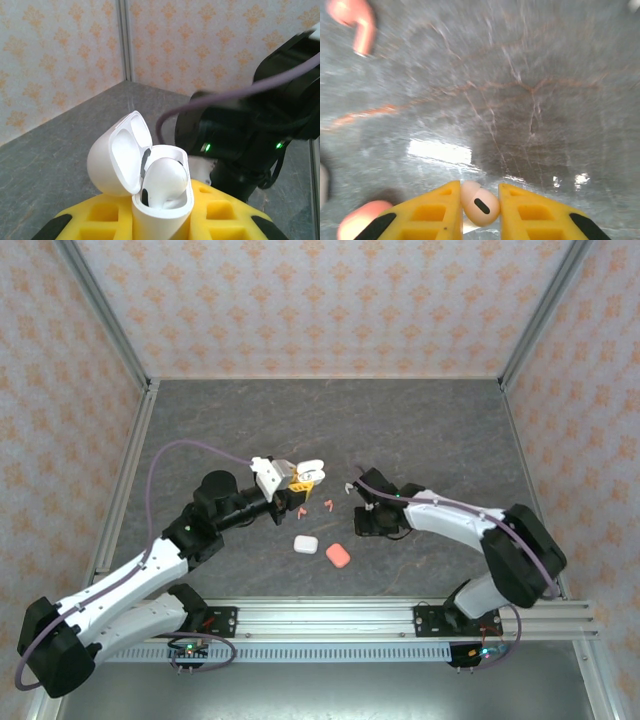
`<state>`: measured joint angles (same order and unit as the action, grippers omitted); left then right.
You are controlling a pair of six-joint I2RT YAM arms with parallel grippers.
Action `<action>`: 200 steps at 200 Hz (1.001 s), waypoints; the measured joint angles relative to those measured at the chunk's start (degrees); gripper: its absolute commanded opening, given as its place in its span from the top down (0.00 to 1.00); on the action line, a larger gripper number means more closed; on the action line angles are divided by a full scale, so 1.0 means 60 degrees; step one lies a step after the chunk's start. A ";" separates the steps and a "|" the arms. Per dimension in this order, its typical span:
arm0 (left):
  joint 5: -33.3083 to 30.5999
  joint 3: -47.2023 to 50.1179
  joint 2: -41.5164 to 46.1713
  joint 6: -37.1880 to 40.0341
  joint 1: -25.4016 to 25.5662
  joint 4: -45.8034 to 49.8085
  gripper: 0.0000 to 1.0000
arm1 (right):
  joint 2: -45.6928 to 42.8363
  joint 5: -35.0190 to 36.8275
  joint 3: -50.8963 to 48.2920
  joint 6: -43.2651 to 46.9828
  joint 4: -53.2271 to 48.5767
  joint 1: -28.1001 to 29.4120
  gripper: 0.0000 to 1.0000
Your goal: Insert wireless bluetooth earbuds into charging case
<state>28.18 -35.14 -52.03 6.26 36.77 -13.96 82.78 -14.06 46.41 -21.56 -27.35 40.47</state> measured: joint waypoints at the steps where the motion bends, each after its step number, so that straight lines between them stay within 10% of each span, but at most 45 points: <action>1: 0.0004 0.0000 -0.0015 -0.0022 0.0000 0.0000 1.00 | -0.0033 0.0011 0.0000 0.0011 0.0004 0.0000 0.79; 100: 0.0754 -0.0776 -0.1654 -0.0889 -0.0004 0.0178 1.00 | -0.3956 0.1107 0.1687 0.3639 -0.0259 0.0000 0.78; 200: 0.1727 -0.1370 -0.2342 -0.1304 0.0000 0.0226 1.00 | -0.4171 0.0080 0.2131 0.5657 0.0721 0.0106 0.79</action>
<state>38.54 -43.35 -66.08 -1.56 36.77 -12.60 57.76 -13.58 59.20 12.38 -23.03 41.10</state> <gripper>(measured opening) 0.209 0.213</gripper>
